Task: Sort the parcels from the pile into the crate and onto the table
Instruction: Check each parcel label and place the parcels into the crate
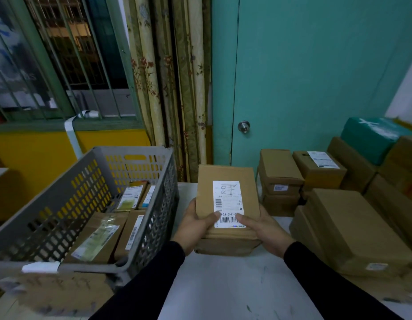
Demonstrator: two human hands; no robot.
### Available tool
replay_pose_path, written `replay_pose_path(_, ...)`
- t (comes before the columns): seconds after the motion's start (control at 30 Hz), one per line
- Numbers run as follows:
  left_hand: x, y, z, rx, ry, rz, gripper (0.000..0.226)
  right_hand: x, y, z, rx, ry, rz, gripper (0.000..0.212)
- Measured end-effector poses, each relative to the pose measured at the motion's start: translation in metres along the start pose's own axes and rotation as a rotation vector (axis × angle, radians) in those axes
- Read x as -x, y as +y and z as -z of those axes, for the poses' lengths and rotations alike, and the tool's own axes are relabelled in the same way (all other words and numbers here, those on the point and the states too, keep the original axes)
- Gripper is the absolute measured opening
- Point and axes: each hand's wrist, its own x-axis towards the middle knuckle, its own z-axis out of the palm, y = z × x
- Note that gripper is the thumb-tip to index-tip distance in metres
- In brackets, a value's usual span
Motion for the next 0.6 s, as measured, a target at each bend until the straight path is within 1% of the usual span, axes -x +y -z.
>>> replay_pose_path(0.1,-0.001,0.004,0.000,-0.010,-0.005,-0.011,0.057,-0.003,-0.002,0.000,0.020,0.000,0.020,0.053)
replay_pose_path(0.17,-0.001,0.005,0.000,-0.005,-0.010,-0.008,0.057,-0.003,-0.003,-0.001,0.029,0.007,0.032,0.053)
replay_pose_path(0.33,-0.002,0.005,0.003,0.068,0.014,0.044,0.070,0.000,-0.002,0.002,0.032,0.005,0.037,0.055)
replay_pose_path(0.4,-0.006,0.010,0.007,0.151,0.022,0.078,0.069,-0.001,-0.006,0.003,-0.004,-0.003,0.015,0.049)
replay_pose_path(0.43,-0.007,0.015,0.009,0.193,0.019,0.090,0.070,-0.002,-0.008,0.002,-0.027,0.002,0.001,0.040)
replay_pose_path(0.5,-0.008,0.022,0.008,0.218,0.047,0.107,0.086,-0.005,-0.009,0.001,-0.053,0.046,-0.016,0.024)
replay_pose_path(0.53,-0.007,0.025,0.007,0.200,0.055,0.115,0.092,-0.007,-0.009,0.000,-0.055,0.077,-0.014,0.025)
replay_pose_path(0.57,-0.008,0.024,0.005,0.184,0.063,0.117,0.092,-0.010,-0.009,-0.001,-0.057,0.110,-0.006,0.028)
replay_pose_path(0.6,-0.005,0.026,0.003,0.173,0.072,0.109,0.083,-0.011,-0.009,-0.002,-0.057,0.135,0.008,0.030)
